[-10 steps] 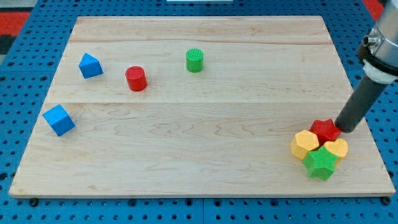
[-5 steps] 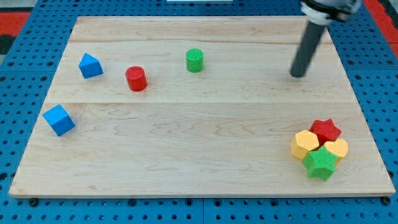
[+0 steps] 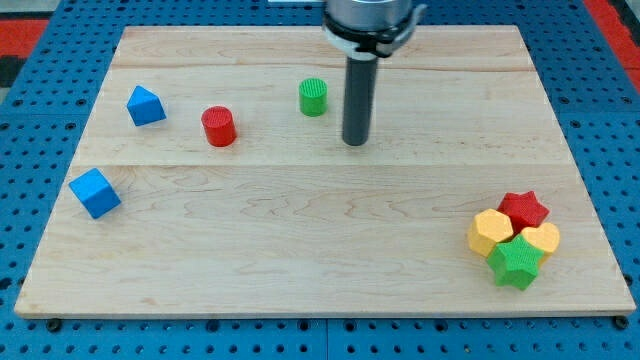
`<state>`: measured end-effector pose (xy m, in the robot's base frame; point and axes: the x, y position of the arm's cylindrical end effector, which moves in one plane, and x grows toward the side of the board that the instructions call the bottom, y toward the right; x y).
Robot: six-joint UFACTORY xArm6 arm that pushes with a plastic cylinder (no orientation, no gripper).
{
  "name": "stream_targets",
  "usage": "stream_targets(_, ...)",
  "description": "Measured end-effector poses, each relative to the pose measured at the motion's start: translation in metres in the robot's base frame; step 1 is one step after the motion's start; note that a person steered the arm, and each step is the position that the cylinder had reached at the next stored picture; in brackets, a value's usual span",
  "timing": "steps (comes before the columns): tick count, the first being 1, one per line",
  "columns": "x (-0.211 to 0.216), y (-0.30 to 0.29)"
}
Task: Move green circle slightly up
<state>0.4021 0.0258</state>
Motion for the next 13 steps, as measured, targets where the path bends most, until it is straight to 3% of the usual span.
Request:
stream_targets(2, -0.066, -0.094)
stream_targets(3, -0.079, -0.114)
stream_targets(5, -0.021, -0.102)
stream_targets(7, -0.043, -0.072)
stream_targets(9, -0.100, -0.113)
stream_targets(10, -0.087, -0.113)
stream_targets(12, -0.021, -0.093)
stream_targets(13, -0.021, -0.062)
